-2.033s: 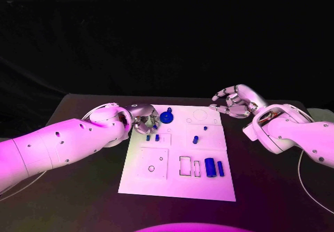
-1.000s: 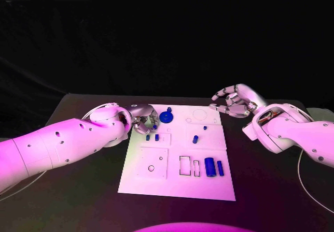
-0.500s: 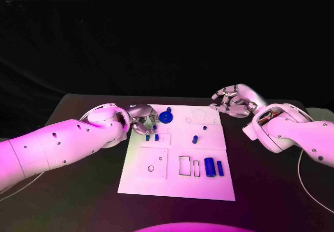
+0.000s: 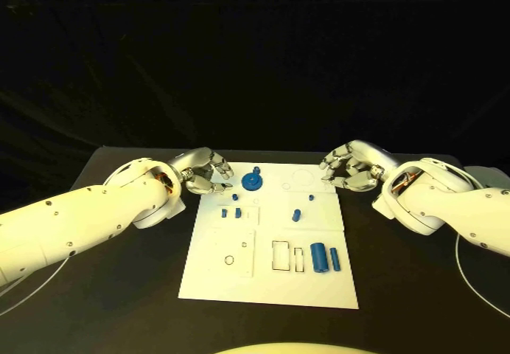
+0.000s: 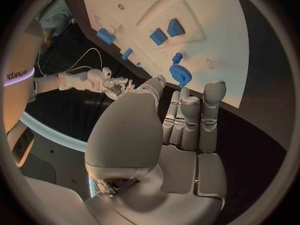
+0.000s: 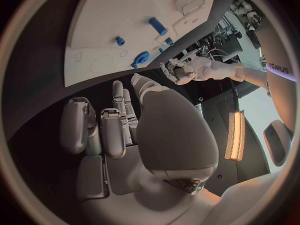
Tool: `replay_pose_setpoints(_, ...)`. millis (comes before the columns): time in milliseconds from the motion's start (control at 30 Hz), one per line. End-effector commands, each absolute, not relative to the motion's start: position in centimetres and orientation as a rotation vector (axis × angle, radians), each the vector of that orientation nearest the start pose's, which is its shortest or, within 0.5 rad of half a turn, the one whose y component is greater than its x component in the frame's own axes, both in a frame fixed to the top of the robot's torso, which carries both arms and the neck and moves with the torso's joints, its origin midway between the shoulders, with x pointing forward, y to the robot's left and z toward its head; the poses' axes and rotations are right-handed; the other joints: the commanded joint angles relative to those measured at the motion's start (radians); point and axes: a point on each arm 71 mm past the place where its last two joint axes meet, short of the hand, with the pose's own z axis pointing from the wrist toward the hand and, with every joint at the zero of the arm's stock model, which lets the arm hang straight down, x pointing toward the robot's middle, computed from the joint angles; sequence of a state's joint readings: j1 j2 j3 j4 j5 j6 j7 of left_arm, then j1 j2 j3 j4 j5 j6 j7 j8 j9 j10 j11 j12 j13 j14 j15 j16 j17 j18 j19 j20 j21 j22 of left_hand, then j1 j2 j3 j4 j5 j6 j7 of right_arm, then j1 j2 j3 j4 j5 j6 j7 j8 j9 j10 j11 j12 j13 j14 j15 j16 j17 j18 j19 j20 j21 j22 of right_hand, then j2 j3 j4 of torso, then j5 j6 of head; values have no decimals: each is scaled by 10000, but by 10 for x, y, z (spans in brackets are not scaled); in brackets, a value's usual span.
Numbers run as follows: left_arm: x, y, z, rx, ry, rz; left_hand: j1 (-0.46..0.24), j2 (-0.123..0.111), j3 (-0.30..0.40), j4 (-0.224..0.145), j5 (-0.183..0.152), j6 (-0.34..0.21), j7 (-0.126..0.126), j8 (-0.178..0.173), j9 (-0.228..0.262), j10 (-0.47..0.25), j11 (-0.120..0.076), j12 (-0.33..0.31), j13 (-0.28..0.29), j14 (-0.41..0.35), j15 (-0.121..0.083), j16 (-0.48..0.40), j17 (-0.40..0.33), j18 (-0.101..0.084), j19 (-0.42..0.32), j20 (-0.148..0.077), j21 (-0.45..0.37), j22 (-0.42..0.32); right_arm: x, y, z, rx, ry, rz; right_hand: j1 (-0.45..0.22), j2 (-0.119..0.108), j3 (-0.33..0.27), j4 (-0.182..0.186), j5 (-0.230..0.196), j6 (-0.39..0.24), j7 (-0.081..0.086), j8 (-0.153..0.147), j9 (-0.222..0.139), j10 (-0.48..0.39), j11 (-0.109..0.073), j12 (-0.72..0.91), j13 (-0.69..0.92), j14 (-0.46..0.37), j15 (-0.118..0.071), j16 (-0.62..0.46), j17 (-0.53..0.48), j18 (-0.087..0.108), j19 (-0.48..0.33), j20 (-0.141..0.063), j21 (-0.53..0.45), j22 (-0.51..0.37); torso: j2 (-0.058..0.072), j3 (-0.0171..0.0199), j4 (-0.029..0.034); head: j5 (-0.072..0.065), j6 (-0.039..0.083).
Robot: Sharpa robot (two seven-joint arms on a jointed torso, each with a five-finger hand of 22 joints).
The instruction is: Assemble the parts on the task board
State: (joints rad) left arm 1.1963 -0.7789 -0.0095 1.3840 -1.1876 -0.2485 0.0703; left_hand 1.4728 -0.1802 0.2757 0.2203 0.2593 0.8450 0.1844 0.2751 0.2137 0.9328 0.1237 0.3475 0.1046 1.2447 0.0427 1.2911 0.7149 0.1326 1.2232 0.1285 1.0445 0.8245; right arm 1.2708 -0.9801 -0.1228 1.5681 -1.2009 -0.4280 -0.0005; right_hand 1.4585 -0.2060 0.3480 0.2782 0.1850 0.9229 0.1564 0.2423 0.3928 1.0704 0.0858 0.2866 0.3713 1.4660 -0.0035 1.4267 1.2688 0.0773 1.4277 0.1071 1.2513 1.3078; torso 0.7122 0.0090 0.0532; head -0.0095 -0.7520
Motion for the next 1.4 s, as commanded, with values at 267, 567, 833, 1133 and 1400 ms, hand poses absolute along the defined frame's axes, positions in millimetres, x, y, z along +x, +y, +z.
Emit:
replay_pose_setpoints(267,501,223,-170,-8109,14976,-14609,343,-44,1164,34,35,471,-89,242,2,774,-169,820,318,-1334,-132,-1152,-2065,533,-1162,-105,-1802,-2035,475,-233,-183,-3775,16956,4377,-75,-317,519,-99,-98,288,-63,-161,-76,284,3,-840,-867,466,123,181,275,-178,253,-28,470,1119,17,-11,-19,-503,121)
replay_pose_setpoints(567,493,227,-168,-9741,14281,-15808,269,-60,1406,-47,23,494,-88,328,35,639,-176,1066,438,-1555,-128,-1311,-2167,523,-1253,-125,-2008,-2153,475,-218,-192,-4570,16689,3811,-125,-395,698,-141,-226,275,-15,-264,-119,316,45,-1078,-1124,464,149,176,266,-183,259,-13,483,1148,12,-4,21,-661,132)
replay_pose_setpoints(833,490,229,-167,-10005,14142,-15966,248,-62,1440,-63,19,510,-87,353,45,619,-176,1110,457,-1583,-127,-1334,-2185,523,-1262,-125,-2045,-2175,475,-205,-199,-4884,16568,3786,-88,-397,938,-248,-202,394,37,-282,-128,364,86,-1238,-1320,474,178,200,309,-214,324,33,624,1244,17,1,13,-623,112)
replay_pose_setpoints(1133,490,232,-168,-10112,14115,-15890,251,-64,1461,-81,19,512,-86,362,49,612,-178,1132,467,-1590,-129,-1341,-2192,524,-1262,-126,-2059,-2184,473,-199,-204,-5061,16666,3912,-69,-319,1438,-481,-281,722,-47,-208,-92,788,-3,-1290,-1514,509,108,279,442,-280,476,16,971,1460,14,-3,1,-579,53)
replay_pose_setpoints(1400,491,234,-168,-10178,14148,-15793,253,-71,1480,-101,18,499,-77,363,50,601,-175,1152,476,-1595,-130,-1346,-2199,525,-1259,-128,-2072,-2192,472,-197,-210,-5158,16942,3803,-135,-263,1872,-756,-339,984,-130,-127,-37,1147,-96,-1371,-1625,526,24,318,500,-331,579,-47,1217,1616,18,0,0,-566,15)
